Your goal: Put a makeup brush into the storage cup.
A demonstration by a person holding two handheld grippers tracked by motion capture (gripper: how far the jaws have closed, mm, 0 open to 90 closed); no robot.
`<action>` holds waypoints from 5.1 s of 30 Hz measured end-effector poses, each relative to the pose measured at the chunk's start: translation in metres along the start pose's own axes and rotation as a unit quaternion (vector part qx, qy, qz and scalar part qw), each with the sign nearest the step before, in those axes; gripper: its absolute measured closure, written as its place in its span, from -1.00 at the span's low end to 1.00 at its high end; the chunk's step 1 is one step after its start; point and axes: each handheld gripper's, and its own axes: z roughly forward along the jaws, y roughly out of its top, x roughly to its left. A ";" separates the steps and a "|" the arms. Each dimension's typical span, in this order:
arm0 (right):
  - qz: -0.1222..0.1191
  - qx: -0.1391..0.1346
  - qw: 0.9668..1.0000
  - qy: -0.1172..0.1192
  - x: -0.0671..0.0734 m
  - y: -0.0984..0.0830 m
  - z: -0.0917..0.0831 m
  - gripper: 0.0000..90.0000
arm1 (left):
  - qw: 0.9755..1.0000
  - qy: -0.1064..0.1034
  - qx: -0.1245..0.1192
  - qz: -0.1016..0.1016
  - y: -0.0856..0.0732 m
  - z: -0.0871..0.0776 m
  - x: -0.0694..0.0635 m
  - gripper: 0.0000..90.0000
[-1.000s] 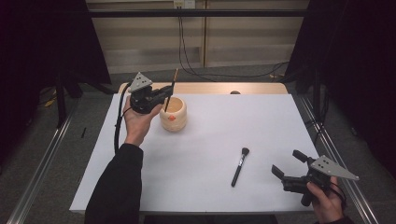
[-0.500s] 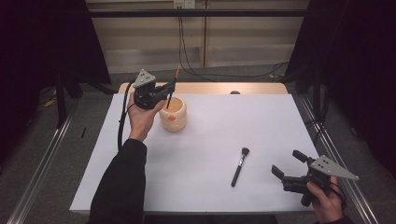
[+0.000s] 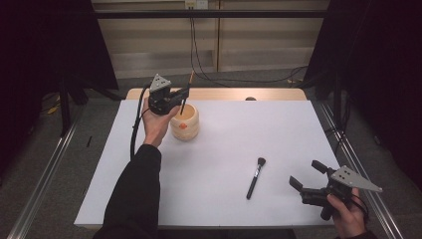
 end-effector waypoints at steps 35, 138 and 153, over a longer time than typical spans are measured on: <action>-0.004 0.004 1.000 0.000 -0.001 0.000 0.000 -1.00 | 1.000 -0.006 0.020 -0.017 -0.039 0.007 0.003 0.86; 0.000 0.003 1.000 -0.004 0.000 0.000 0.001 -1.00 | 1.000 0.025 -0.004 -0.017 -0.066 -0.077 -0.021 -0.96; 0.001 0.004 1.000 -0.004 0.001 0.000 0.001 -1.00 | 0.999 0.043 -0.009 -0.023 -0.085 -0.114 -0.035 -0.98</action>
